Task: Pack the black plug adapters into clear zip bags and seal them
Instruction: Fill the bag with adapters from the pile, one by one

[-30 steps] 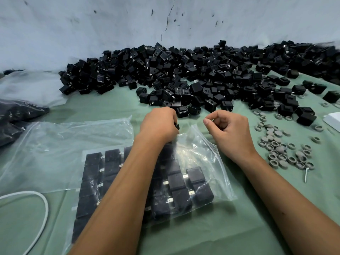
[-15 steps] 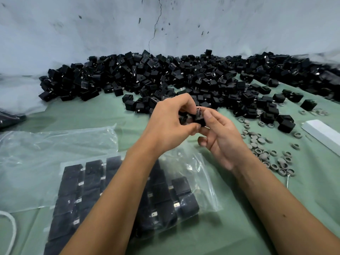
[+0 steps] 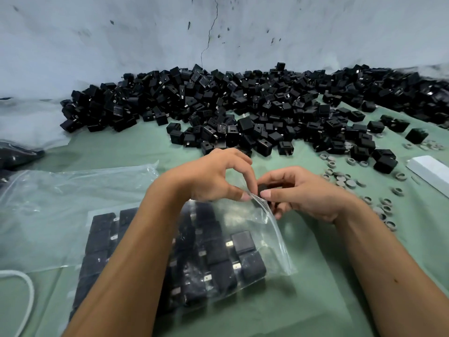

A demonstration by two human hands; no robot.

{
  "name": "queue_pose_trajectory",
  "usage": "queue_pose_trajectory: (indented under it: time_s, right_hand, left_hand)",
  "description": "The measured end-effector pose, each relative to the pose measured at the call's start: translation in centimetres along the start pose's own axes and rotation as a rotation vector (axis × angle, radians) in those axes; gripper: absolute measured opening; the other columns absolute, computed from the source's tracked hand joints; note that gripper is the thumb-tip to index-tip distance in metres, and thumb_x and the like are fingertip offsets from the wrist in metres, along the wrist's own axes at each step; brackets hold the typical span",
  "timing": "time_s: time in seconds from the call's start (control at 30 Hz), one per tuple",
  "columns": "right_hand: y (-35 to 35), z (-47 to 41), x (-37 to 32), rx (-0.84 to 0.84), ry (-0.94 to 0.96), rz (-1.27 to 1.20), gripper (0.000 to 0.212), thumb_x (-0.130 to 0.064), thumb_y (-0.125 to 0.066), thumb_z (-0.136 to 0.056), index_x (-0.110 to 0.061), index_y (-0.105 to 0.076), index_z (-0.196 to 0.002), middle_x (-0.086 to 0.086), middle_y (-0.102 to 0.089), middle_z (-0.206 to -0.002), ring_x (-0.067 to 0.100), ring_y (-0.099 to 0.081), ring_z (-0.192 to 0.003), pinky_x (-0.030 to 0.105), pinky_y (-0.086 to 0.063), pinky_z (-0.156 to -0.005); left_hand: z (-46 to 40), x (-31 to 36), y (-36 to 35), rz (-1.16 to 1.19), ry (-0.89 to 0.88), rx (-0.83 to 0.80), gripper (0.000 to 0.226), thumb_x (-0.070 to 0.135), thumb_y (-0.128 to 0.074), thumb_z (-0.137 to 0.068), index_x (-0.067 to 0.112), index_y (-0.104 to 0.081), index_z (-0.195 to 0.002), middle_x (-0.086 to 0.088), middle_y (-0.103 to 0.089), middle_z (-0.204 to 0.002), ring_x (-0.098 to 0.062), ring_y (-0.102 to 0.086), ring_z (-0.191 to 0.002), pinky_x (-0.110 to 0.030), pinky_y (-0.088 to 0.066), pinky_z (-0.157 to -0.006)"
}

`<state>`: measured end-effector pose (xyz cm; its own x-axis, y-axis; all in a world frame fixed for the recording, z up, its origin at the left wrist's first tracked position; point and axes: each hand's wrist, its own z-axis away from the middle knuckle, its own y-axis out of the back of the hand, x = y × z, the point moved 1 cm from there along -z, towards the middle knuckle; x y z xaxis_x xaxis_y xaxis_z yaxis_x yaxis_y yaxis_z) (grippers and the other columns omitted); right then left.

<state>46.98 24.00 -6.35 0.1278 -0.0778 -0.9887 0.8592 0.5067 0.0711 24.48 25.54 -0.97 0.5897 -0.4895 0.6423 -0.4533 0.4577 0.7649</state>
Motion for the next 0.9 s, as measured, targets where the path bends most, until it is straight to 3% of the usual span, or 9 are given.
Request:
queue_pose_trajectory:
  time_s: [0.17, 0.27, 0.33, 0.43, 0.5, 0.57, 0.7, 0.83, 0.9]
  right_hand:
    - [-1.4, -0.2, -0.2, -0.080, 0.025, 0.152, 0.021, -0.017, -0.078, -0.088, -0.008, -0.076, -0.107, 0.019, -0.076, -0.103, 0.013, -0.067, -0.064, 0.028, -0.054, -0.055]
    - [-2.3, -0.6, 0.1, -0.064, 0.048, 0.188, 0.025, -0.021, -0.081, -0.087, -0.005, -0.075, -0.104, 0.019, -0.077, -0.099, 0.031, -0.070, -0.074, 0.042, -0.054, -0.066]
    - [-3.1, -0.7, -0.1, -0.066, 0.087, 0.172, 0.015, -0.021, -0.081, -0.088, -0.010, -0.078, -0.096, 0.014, -0.078, -0.090, 0.032, -0.074, -0.078, 0.040, -0.059, -0.072]
    - [-4.0, -0.8, -0.1, -0.064, 0.117, 0.210, 0.009, -0.018, -0.081, -0.089, -0.009, -0.078, -0.088, 0.009, -0.076, -0.078, 0.019, -0.073, -0.067, 0.026, -0.057, -0.065]
    - [-4.2, -0.8, -0.1, -0.047, 0.111, 0.220, 0.014, -0.016, -0.081, -0.088, -0.003, -0.077, -0.092, 0.014, -0.077, -0.083, 0.018, -0.073, -0.066, 0.023, -0.057, -0.060]
    - [-4.3, -0.8, -0.2, -0.047, 0.111, 0.260, 0.018, -0.017, -0.081, -0.088, -0.002, -0.077, -0.096, 0.022, -0.077, -0.091, 0.028, -0.074, -0.071, 0.030, -0.059, -0.062]
    - [-4.3, -0.7, -0.4, -0.048, 0.101, 0.340, 0.012, -0.018, -0.080, -0.090, -0.010, -0.080, -0.100, 0.015, -0.079, -0.094, 0.038, -0.075, -0.088, 0.055, -0.060, -0.087]
    - [-4.4, -0.6, -0.3, -0.058, 0.097, 0.348, 0.011, -0.016, -0.079, -0.090, -0.007, -0.079, -0.097, 0.010, -0.079, -0.091, 0.033, -0.076, -0.085, 0.051, -0.061, -0.083]
    - [-4.1, -0.5, -0.1, -0.043, 0.093, 0.317, 0.016, -0.018, -0.079, -0.090, -0.003, -0.078, -0.096, 0.014, -0.078, -0.088, 0.031, -0.074, -0.080, 0.042, -0.060, -0.077]
  left_hand:
    - [0.2, -0.1, 0.3, 0.058, -0.053, -0.010, 0.011, 0.020, -0.085, -0.081, 0.026, -0.079, -0.089, 0.007, -0.061, -0.131, 0.001, -0.045, -0.131, -0.028, -0.029, -0.115]
    - [0.2, 0.2, 0.3, 0.057, -0.079, 0.004, 0.010, 0.019, -0.084, -0.082, 0.023, -0.078, -0.089, 0.002, -0.064, -0.126, 0.000, -0.048, -0.126, -0.009, -0.029, -0.104]
    - [0.1, 0.4, 0.3, 0.052, -0.077, 0.018, 0.010, 0.019, -0.084, -0.082, 0.024, -0.078, -0.089, 0.002, -0.063, -0.127, -0.001, -0.049, -0.127, -0.011, -0.030, -0.105]
    - [0.1, 0.4, 0.3, 0.048, -0.094, 0.023, 0.009, 0.016, -0.083, -0.083, 0.020, -0.078, -0.090, -0.001, -0.065, -0.124, -0.004, -0.050, -0.125, -0.012, -0.031, -0.106]
    - [0.2, 0.4, 0.3, 0.044, -0.098, 0.037, 0.009, 0.015, -0.083, -0.083, 0.018, -0.078, -0.091, -0.002, -0.066, -0.124, -0.003, -0.050, -0.123, -0.004, -0.031, -0.100]
    - [0.1, 0.3, 0.3, 0.046, -0.091, 0.048, 0.009, 0.015, -0.083, -0.083, 0.018, -0.079, -0.090, -0.002, -0.066, -0.122, -0.004, -0.051, -0.121, -0.003, -0.031, -0.097]
    - [0.0, 0.2, 0.2, 0.061, -0.070, 0.057, 0.010, 0.017, -0.084, -0.082, 0.019, -0.079, -0.090, 0.000, -0.065, -0.122, -0.006, -0.053, -0.122, -0.015, -0.034, -0.102]
    - [-0.2, 0.1, 0.0, 0.075, -0.071, 0.056, 0.010, 0.016, -0.085, -0.082, 0.019, -0.079, -0.089, -0.001, -0.066, -0.120, -0.008, -0.053, -0.123, -0.026, -0.037, -0.108]
    - [-0.2, 0.0, -0.2, 0.077, -0.056, 0.062, 0.010, 0.017, -0.085, -0.082, 0.021, -0.079, -0.088, 0.002, -0.065, -0.120, -0.003, -0.052, -0.121, -0.021, -0.037, -0.105]
